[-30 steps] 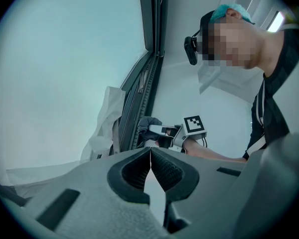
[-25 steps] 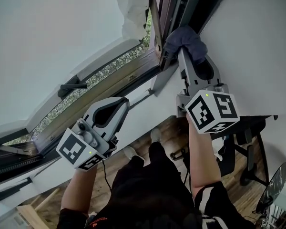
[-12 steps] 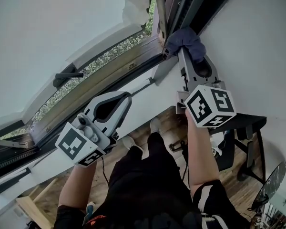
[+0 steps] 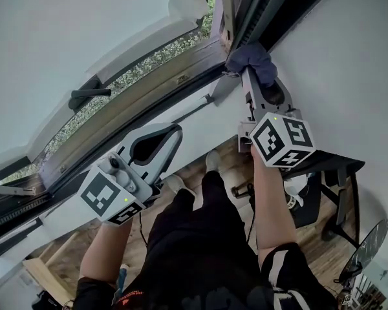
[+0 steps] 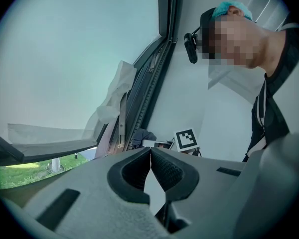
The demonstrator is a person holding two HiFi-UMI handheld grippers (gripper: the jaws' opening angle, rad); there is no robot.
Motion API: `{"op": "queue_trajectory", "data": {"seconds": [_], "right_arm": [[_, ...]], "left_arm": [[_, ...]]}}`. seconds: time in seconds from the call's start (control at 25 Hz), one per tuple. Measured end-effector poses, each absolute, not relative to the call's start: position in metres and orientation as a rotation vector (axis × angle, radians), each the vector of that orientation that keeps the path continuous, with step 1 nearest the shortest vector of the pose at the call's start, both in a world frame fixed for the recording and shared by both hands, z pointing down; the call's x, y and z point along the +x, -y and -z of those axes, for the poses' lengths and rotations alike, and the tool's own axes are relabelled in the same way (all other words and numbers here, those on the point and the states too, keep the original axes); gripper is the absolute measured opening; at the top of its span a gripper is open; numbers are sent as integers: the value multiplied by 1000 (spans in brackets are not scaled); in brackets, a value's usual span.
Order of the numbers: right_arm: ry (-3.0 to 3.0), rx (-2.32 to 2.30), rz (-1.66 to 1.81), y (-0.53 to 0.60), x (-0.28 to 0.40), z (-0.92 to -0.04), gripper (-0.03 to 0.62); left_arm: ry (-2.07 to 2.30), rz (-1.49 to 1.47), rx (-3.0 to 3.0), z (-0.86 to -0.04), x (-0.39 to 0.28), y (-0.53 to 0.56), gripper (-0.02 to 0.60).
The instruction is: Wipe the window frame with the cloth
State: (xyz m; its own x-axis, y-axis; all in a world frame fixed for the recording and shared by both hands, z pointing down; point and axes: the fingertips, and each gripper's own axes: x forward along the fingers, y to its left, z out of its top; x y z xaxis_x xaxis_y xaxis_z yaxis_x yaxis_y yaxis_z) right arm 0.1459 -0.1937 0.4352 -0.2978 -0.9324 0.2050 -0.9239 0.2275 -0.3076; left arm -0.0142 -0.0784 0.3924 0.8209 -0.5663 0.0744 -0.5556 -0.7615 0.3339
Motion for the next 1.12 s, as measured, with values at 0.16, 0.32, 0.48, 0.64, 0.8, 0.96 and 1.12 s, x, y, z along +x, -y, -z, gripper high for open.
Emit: {"op": "queue_trajectory", "data": {"seconds": [0.16, 0.32, 0.48, 0.64, 0.8, 0.96, 1.12], "right_arm": [[-2446, -1861, 631, 194, 146, -458, 132], [-2455, -1870, 665, 194, 146, -480, 130], [-2464, -1880, 705, 192, 146, -498, 130], [-2477, -1885, 739, 191, 146, -514, 130], [-2487, -1889, 777, 189, 144, -530, 130], [-2497, -1894, 808, 188, 144, -544, 130], [-2507, -1900, 831, 187, 143, -555, 130]], "left_arm": [[850, 30, 2642, -403, -16, 79, 20], [848, 18, 2628, -413, -14, 78, 20], [846, 12, 2612, -423, -12, 77, 20], [843, 9, 2597, -431, -10, 77, 20], [841, 8, 2584, -439, -8, 76, 20], [842, 10, 2569, -446, -8, 76, 20], [845, 11, 2560, -450, -8, 77, 20]]}}
